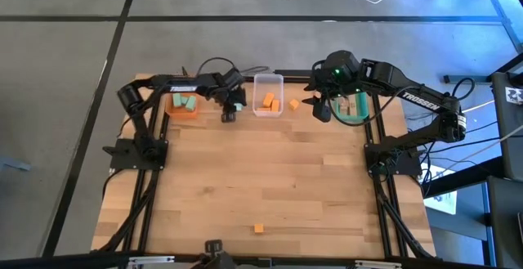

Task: Sort & place blocks by color
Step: Put the blue block into the orange bin, then put the orange block into the transparent bin

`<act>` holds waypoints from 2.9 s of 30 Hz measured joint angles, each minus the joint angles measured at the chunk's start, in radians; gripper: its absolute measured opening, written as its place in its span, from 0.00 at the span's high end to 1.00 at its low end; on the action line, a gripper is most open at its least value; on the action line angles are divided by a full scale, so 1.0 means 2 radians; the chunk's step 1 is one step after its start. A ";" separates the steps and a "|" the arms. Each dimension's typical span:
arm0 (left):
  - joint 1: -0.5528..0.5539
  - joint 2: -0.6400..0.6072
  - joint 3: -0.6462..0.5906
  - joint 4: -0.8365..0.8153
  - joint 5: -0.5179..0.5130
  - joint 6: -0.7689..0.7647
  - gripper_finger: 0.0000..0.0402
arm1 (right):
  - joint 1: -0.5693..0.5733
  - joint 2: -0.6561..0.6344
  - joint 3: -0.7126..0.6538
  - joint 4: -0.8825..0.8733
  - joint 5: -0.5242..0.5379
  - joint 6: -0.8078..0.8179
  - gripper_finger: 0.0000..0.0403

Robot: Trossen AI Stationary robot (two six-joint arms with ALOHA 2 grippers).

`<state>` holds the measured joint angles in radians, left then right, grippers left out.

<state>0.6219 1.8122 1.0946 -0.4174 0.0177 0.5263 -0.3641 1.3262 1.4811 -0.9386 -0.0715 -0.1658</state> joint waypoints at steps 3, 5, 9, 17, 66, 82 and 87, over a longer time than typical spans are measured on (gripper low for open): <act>0.002 -0.040 0.000 -0.034 -0.021 -0.035 0.70 | 0.000 0.000 0.000 0.000 0.000 0.000 0.50; 0.003 -0.068 0.000 -0.051 -0.050 -0.060 0.70 | 0.000 0.000 0.000 0.000 0.000 0.000 0.50; 0.012 -0.131 0.001 -0.091 -0.119 -0.126 0.70 | 0.000 0.000 0.000 0.000 -0.004 0.000 0.50; 0.073 -0.200 0.001 -0.221 -0.191 -0.317 0.70 | 0.000 0.000 0.000 0.000 -0.005 -0.001 0.50; 0.069 -0.239 -0.064 -0.127 -0.014 -0.325 0.55 | -0.021 0.078 0.001 0.007 0.083 0.223 0.50; 0.028 -0.243 -0.064 -0.119 0.004 -0.327 0.55 | -0.122 0.240 0.000 -0.038 0.009 0.188 0.50; 0.025 -0.243 -0.064 -0.119 0.006 -0.328 0.55 | -0.133 0.274 0.000 -0.036 -0.007 0.115 0.50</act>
<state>0.6720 1.3258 0.9672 -0.6552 0.0288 -0.1298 -0.6310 1.8740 1.4807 -1.0111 -0.0846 0.0645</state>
